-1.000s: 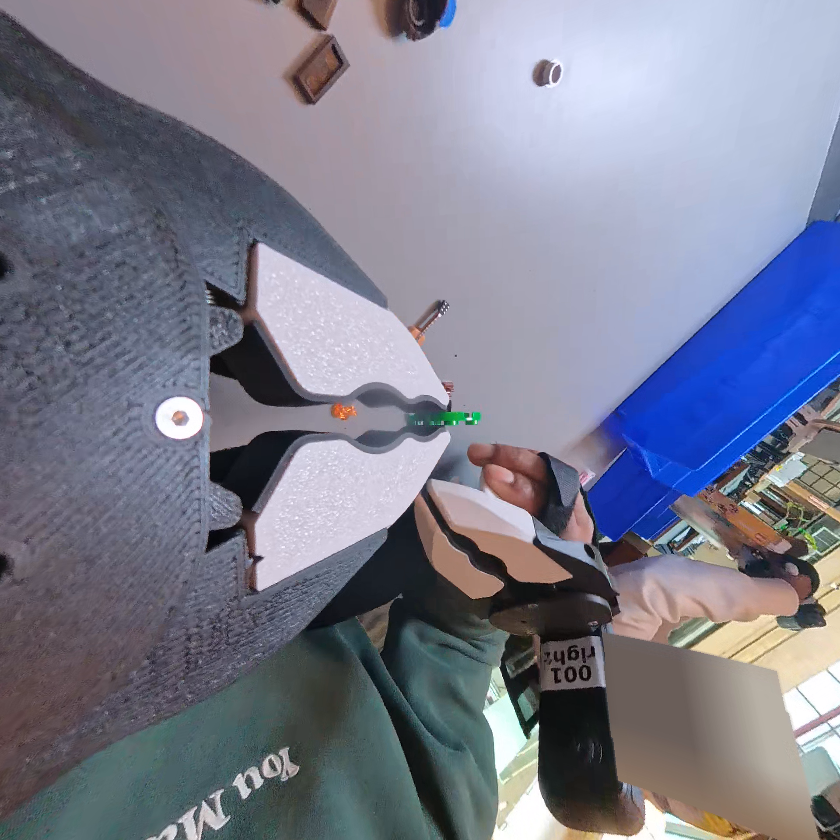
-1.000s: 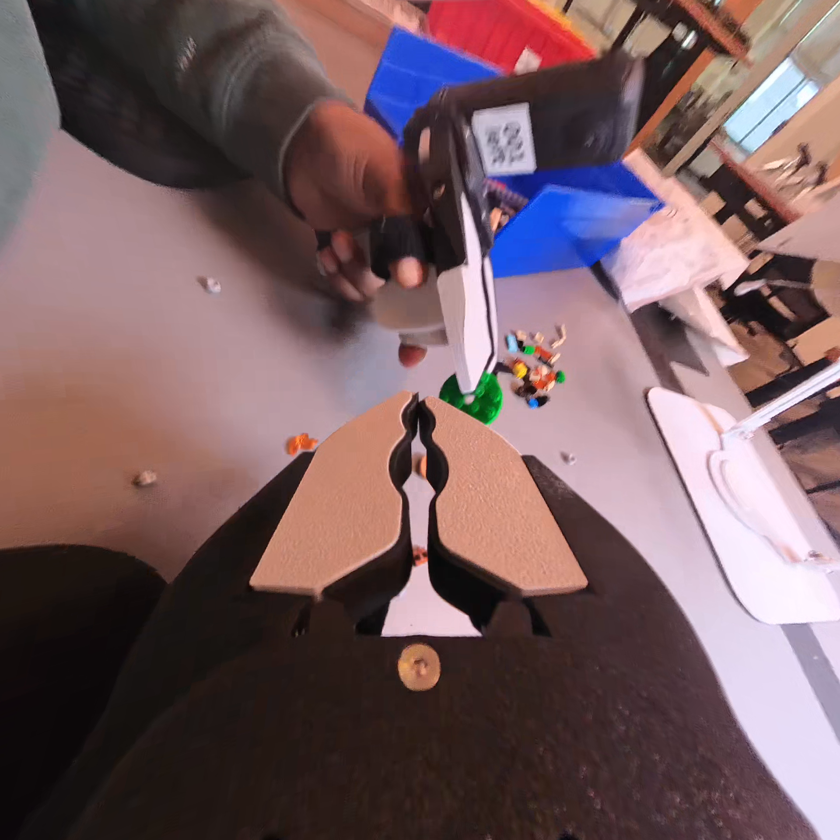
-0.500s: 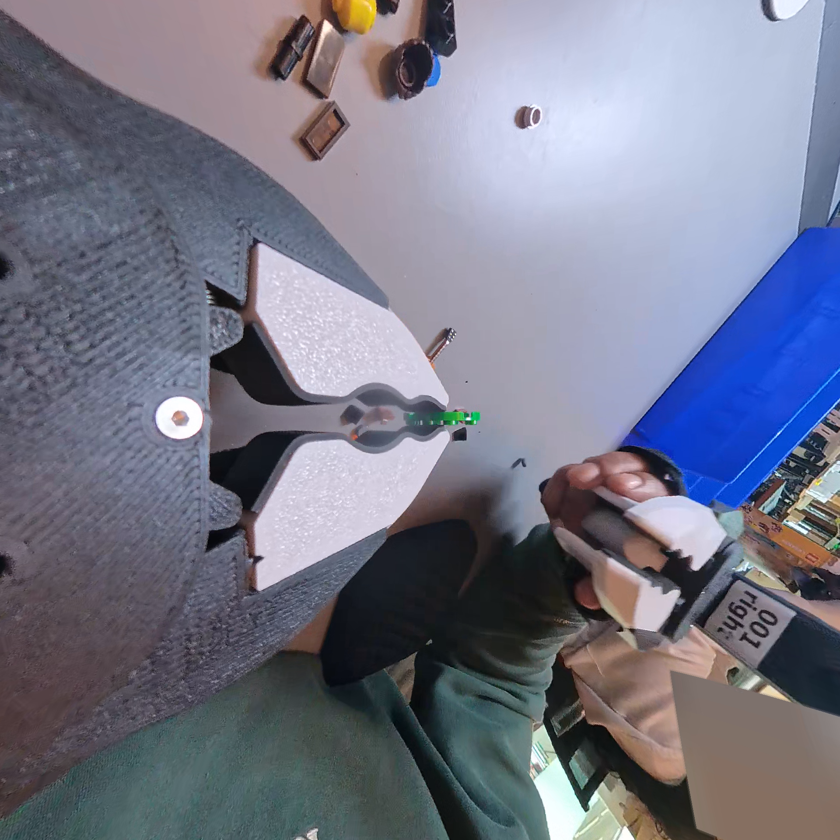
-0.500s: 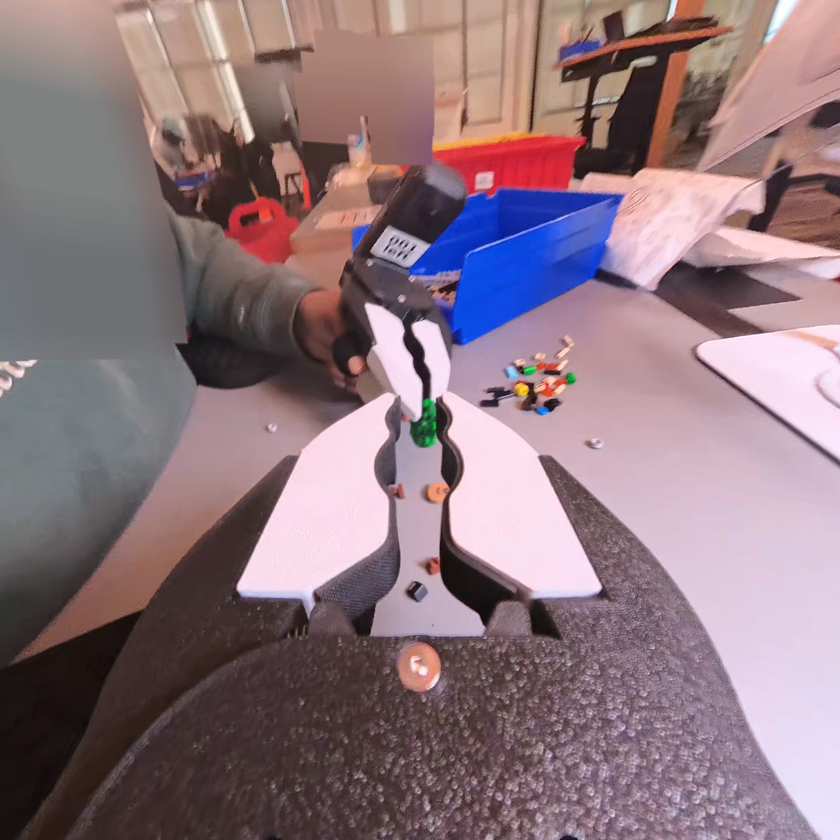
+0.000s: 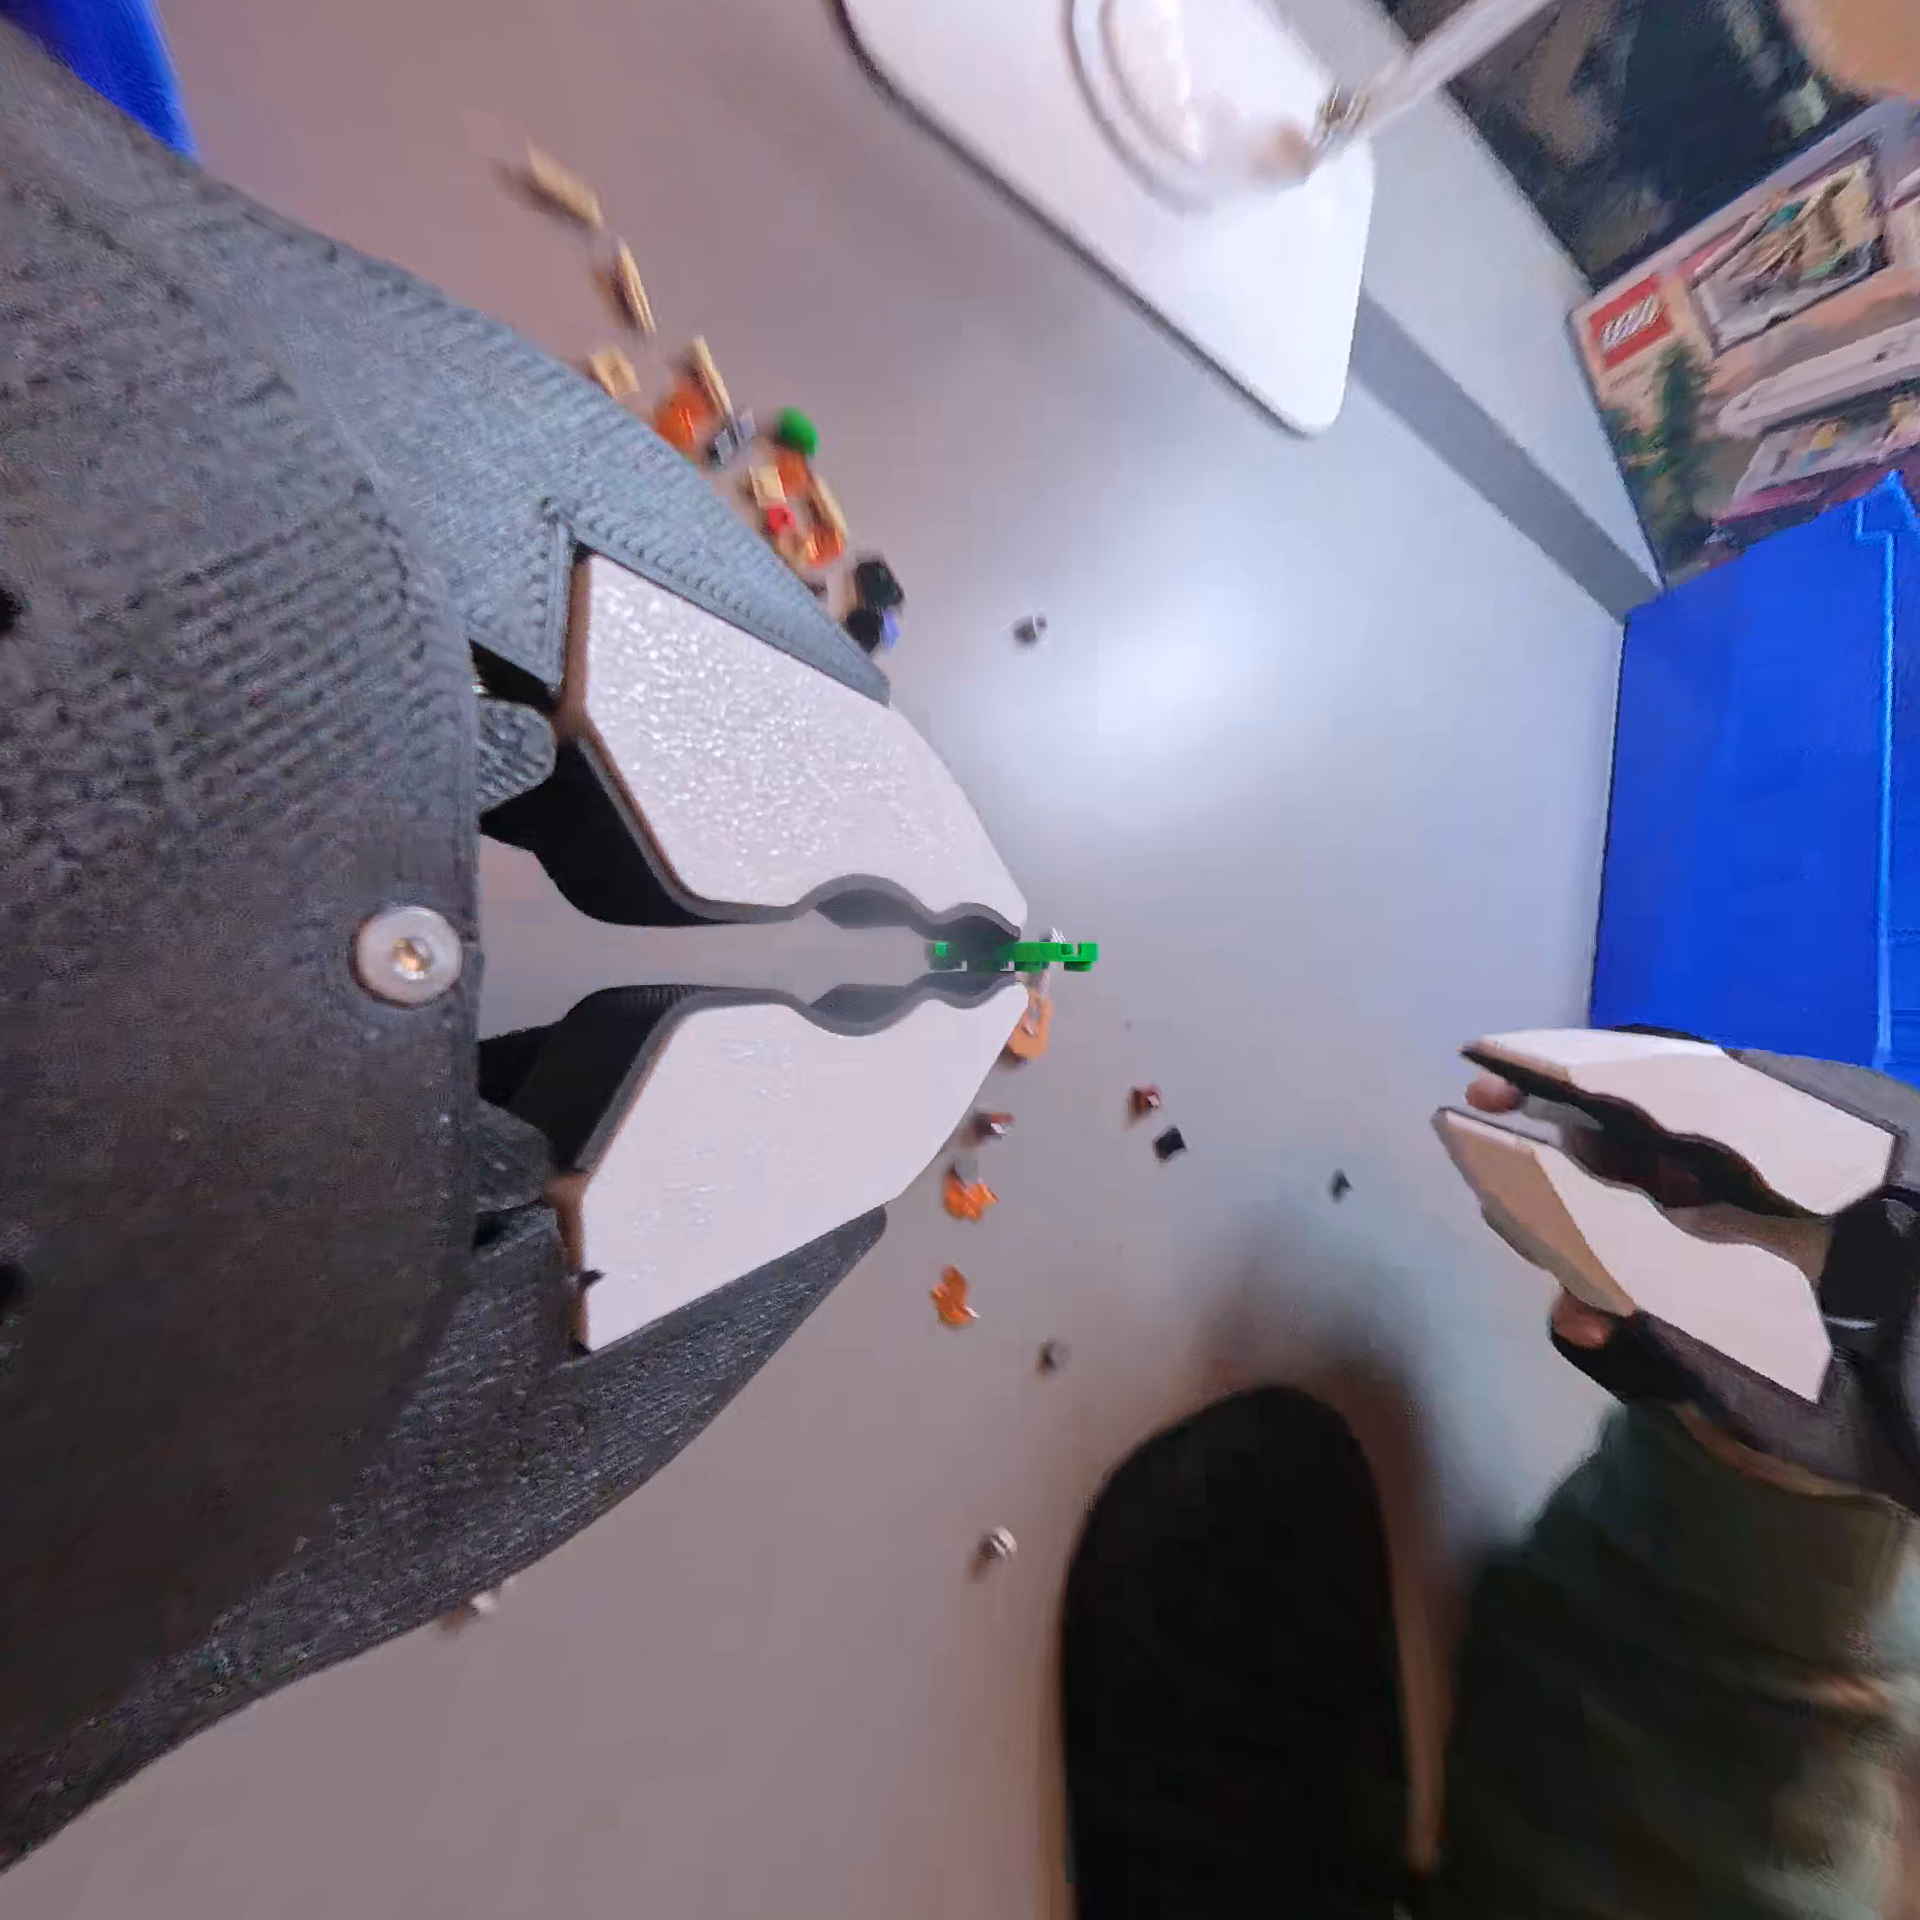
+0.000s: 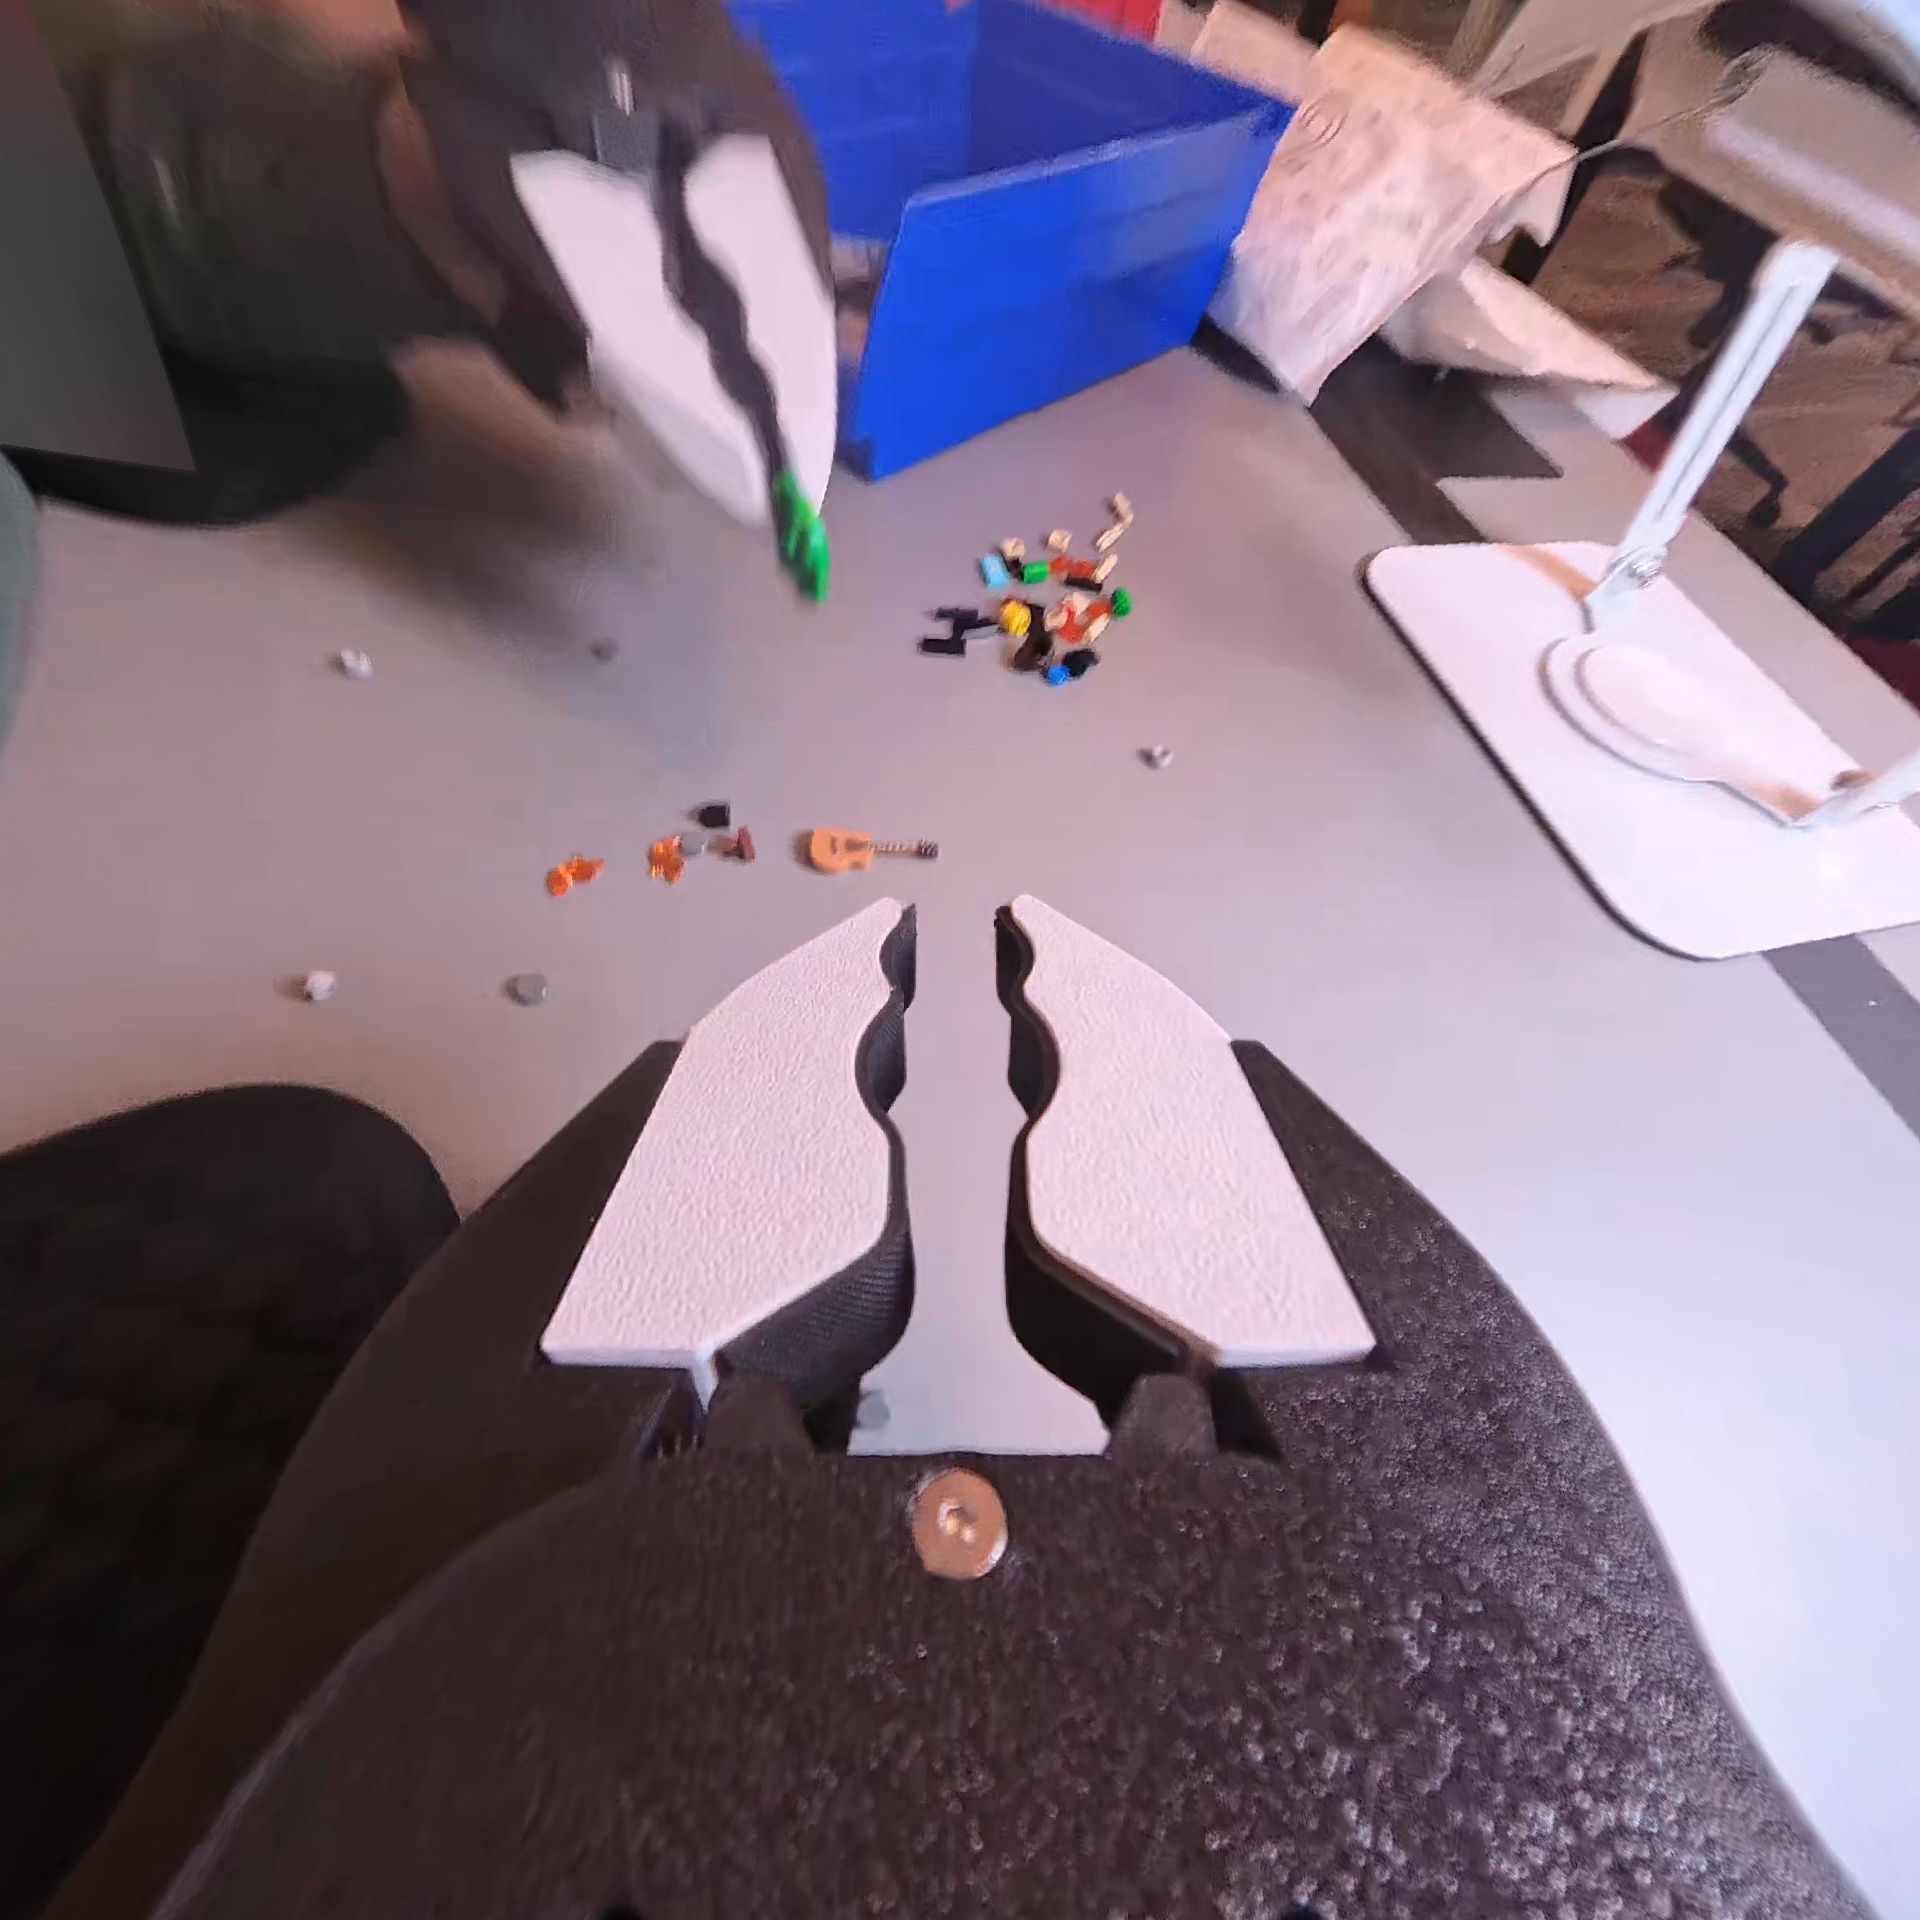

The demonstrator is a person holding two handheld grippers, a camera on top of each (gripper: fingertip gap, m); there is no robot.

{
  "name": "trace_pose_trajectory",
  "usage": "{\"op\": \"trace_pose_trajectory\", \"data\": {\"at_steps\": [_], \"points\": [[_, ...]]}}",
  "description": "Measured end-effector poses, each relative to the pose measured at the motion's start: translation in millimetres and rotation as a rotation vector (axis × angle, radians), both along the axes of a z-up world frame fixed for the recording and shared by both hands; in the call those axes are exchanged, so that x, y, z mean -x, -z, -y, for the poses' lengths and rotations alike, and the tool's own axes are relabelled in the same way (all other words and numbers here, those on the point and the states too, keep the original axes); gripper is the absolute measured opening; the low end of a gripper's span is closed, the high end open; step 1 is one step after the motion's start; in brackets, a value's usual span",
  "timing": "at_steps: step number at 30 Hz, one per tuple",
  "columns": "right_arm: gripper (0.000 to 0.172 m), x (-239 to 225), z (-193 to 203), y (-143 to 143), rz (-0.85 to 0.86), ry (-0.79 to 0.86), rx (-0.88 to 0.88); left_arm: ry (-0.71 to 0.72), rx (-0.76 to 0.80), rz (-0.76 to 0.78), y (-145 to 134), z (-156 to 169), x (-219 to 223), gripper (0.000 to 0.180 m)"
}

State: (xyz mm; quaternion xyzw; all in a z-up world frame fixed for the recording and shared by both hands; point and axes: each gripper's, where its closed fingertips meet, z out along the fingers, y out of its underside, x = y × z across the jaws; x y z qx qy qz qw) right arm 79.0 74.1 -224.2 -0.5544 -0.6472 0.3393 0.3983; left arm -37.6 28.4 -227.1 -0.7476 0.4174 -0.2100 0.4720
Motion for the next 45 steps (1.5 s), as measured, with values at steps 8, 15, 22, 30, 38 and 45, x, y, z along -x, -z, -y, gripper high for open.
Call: {"op": "trace_pose_trajectory", "data": {"at_steps": [8,15,22,30,38,45], "points": [[0.015,-18,-4,17,0.058,0.02,-0.032,-0.294,-0.058,-0.34,-37,3,134,0.005],[0.014,-28,-16,30,0.073,0.072,-0.019,-0.417,0.129,-0.339,-3,4,197,0.005],[0.014,-27,-16,37,0.095,0.072,-0.017,-0.422,0.22,-0.323,18,-7,205,0.006],[0.014,-30,-21,37,0.096,0.091,-0.014,-0.481,0.131,-0.407,3,-17,206,0.042],[0.014,-40,-31,39,0.126,0.124,-0.013,0.059,0.246,-0.352,19,55,68,0.032],[0.014,-40,-33,40,0.131,0.135,-0.015,0.206,0.342,-0.435,77,74,24,0.021]]}}
